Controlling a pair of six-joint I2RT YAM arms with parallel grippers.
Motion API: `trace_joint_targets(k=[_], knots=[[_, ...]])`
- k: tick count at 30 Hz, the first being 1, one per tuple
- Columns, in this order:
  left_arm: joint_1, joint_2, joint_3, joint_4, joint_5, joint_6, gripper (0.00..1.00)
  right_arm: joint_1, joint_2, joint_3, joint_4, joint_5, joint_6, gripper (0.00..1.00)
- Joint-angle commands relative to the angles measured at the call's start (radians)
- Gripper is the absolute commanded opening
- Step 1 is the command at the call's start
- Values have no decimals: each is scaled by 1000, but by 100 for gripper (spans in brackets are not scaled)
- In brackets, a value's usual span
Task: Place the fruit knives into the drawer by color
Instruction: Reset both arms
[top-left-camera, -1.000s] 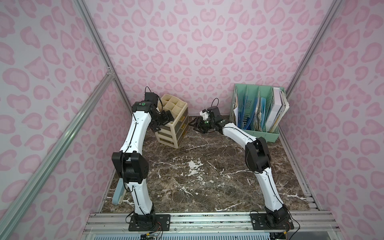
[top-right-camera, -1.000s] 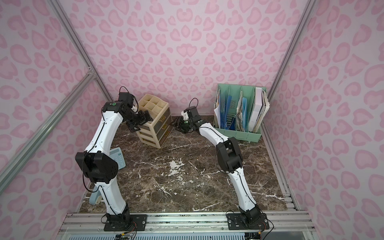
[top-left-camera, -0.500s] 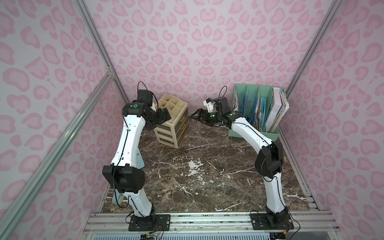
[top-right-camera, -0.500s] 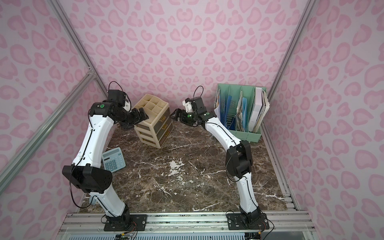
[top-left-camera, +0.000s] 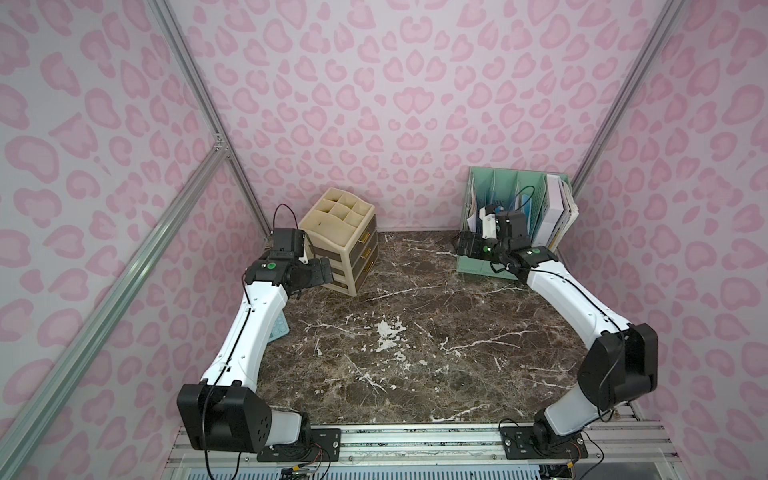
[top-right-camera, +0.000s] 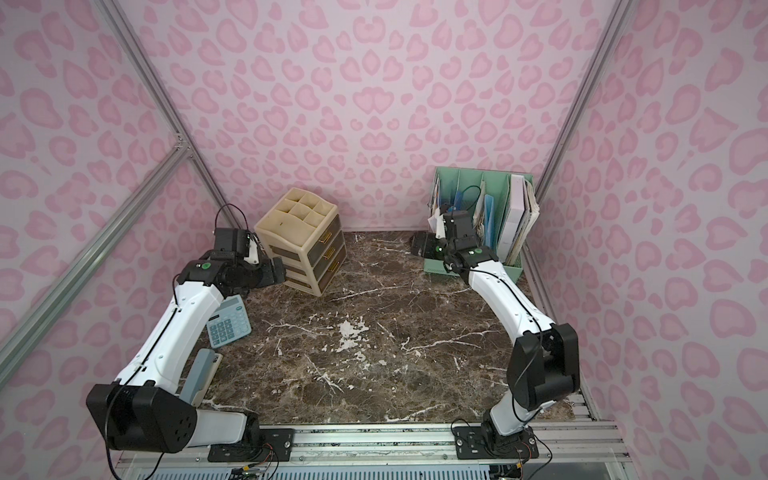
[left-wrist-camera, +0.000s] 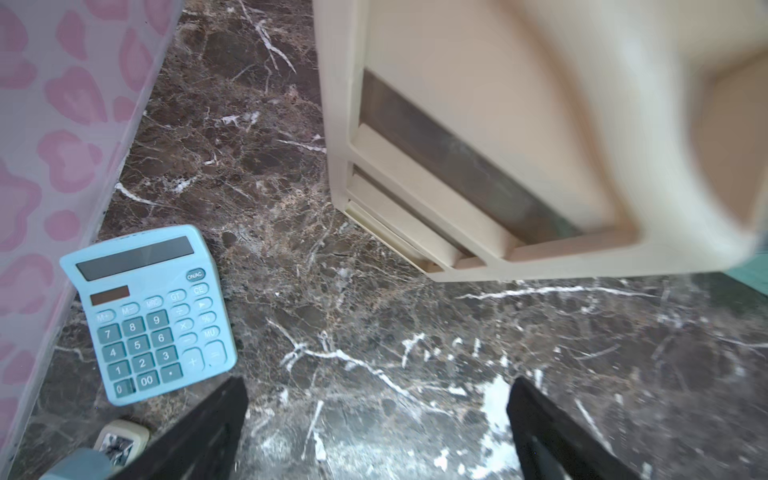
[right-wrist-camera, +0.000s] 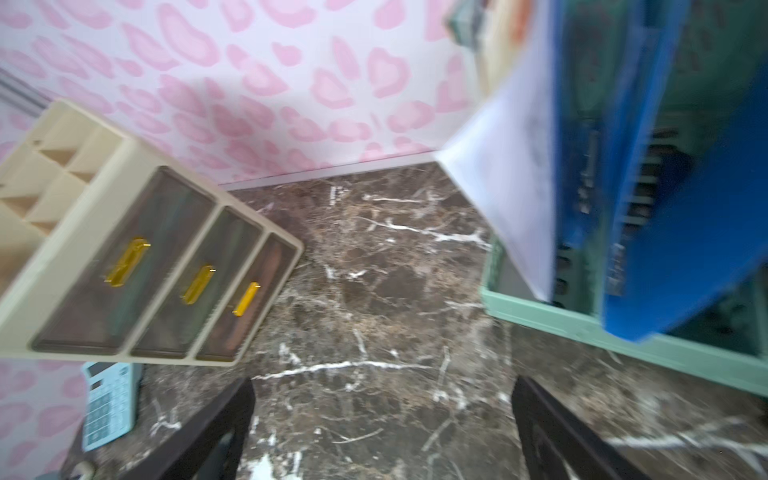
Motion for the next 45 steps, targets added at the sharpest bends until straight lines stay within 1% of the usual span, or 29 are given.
trace_joint_targets(k=[1,3,5,6,8,9,11,12,13,15,17,18,20,21,22,23,24,25,27,29,30,31,32,33,34,36,45], knots=[[2,-58,-176,341,-101,84,99,-41,-85,-174,213,154,-56,99],[5,-92,-286,461,-148,111,99,-76,-133,-283,290,196,-82,99],[11,-110,-354,518,-204,103,99,-105,-183,-387,381,212,-113,99],[14,-111,-376,531,-210,112,99,-113,-210,-439,430,233,-136,99],[15,-115,-424,574,-190,128,99,-117,-260,-552,530,319,-202,99],[16,-115,-456,610,-180,137,99,-122,-281,-611,588,360,-230,99],[16,-116,-534,711,-193,146,99,-139,-305,-709,691,398,-263,99],[15,-115,-573,784,-194,155,99,-154,-304,-753,740,391,-269,99],[15,-110,-605,837,-197,159,99,-172,-295,-791,789,358,-284,99],[16,-98,-643,908,-201,156,99,-181,-283,-874,918,349,-343,99],[16,-74,-670,971,-193,162,99,-208,-263,-947,1038,324,-375,99],[16,-59,-681,994,-208,160,99,-222,-252,-982,1098,309,-390,99],[16,-39,-714,1063,-217,159,99,-225,-224,-1046,1212,332,-423,99],[15,-30,-731,1099,-224,156,99,-225,-207,-1067,1268,362,-423,100],[15,-20,-742,1122,-229,155,99,-229,-211,-1068,1271,363,-429,100],[15,-9,-758,1154,-227,156,99,-235,-203,-1086,1333,345,-439,100],[15,0,-775,1187,-217,160,99,-237,-195,-1083,1345,352,-442,100],[16,9,-765,1171,-215,164,99,-249,-174,-1086,1376,339,-433,100],[15,15,-769,1196,-212,181,99,-259,-97,-1112,1500,325,-423,100],[16,27,-772,1237,-215,204,99,-254,-13,-1101,1568,321,-428,100],[18,43,-769,1252,-206,220,99,-266,-21,-1109,1576,297,-427,100],[18,79,-779,1312,-199,239,99,-263,-38,-1098,1522,301,-426,100],[22,112,-774,1336,-183,237,99,-263,-28,-1107,1553,301,-432,100],[29,168,-753,1351,-160,238,99,-263,-21,-1105,1566,306,-427,100],[47,179,-750,1341,-126,231,99,-267,-32,-1092,1524,317,-414,100],[44,189,-777,1399,-127,239,98,-274,-28,-1094,1533,308,-410,100],[43,175,-785,1398,-126,237,99,-278,-32,-1090,1518,294,-407,100]])
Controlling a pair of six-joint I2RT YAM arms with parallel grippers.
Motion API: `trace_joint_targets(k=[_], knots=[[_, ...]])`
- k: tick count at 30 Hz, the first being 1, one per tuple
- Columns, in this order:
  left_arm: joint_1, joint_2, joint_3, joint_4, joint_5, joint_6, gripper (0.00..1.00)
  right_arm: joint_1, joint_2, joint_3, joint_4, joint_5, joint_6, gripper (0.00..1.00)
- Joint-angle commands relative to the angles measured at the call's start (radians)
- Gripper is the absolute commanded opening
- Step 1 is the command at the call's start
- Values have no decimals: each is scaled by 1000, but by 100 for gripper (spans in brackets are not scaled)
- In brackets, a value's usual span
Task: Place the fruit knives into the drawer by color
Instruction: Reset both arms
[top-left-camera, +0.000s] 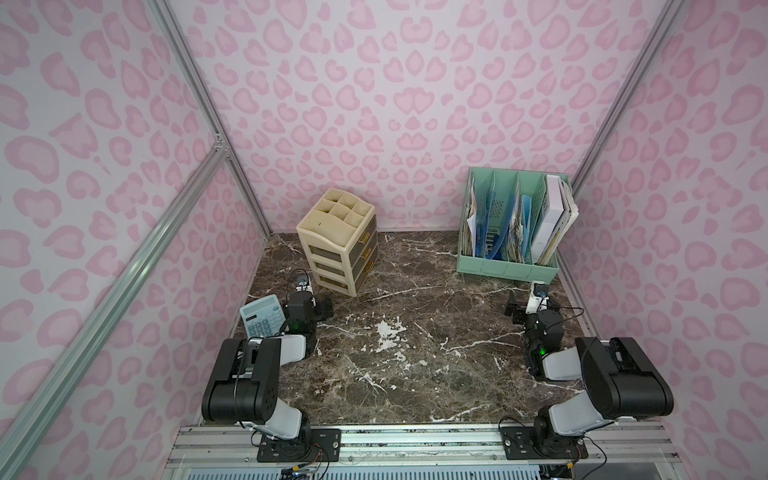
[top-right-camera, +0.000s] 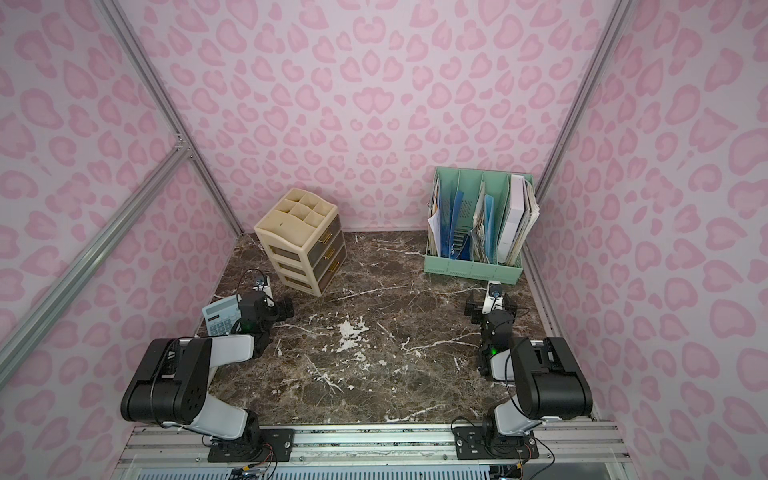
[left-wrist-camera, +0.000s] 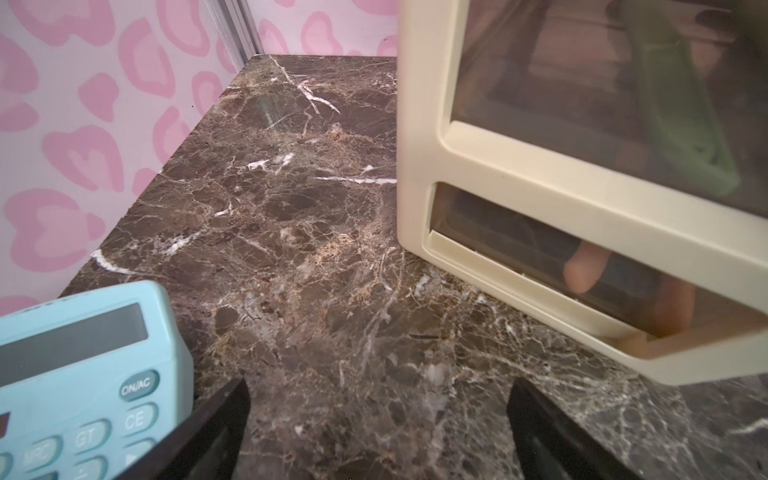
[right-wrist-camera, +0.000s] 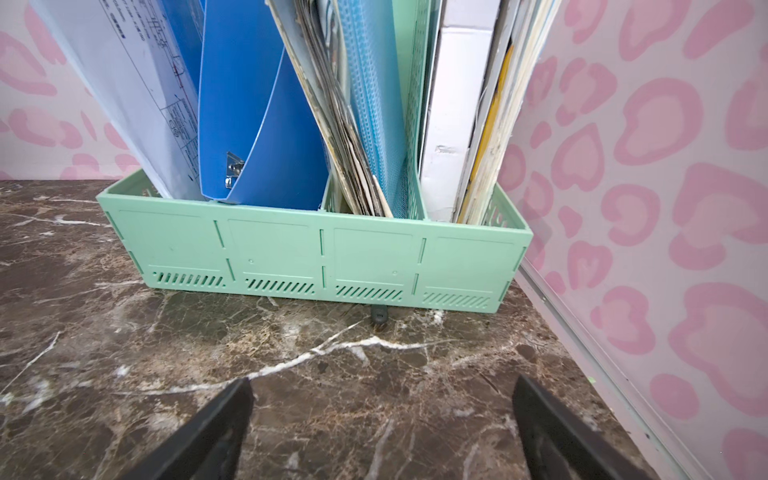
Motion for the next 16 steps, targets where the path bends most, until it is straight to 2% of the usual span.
trace_joint_targets(k=[1,16], knots=[[-2,-1,0,37,6,10,99,-3,-4,4,31,-9,6,100],[4,5,11,25,19,9,99,-2,-3,5,31,-10,6,100]])
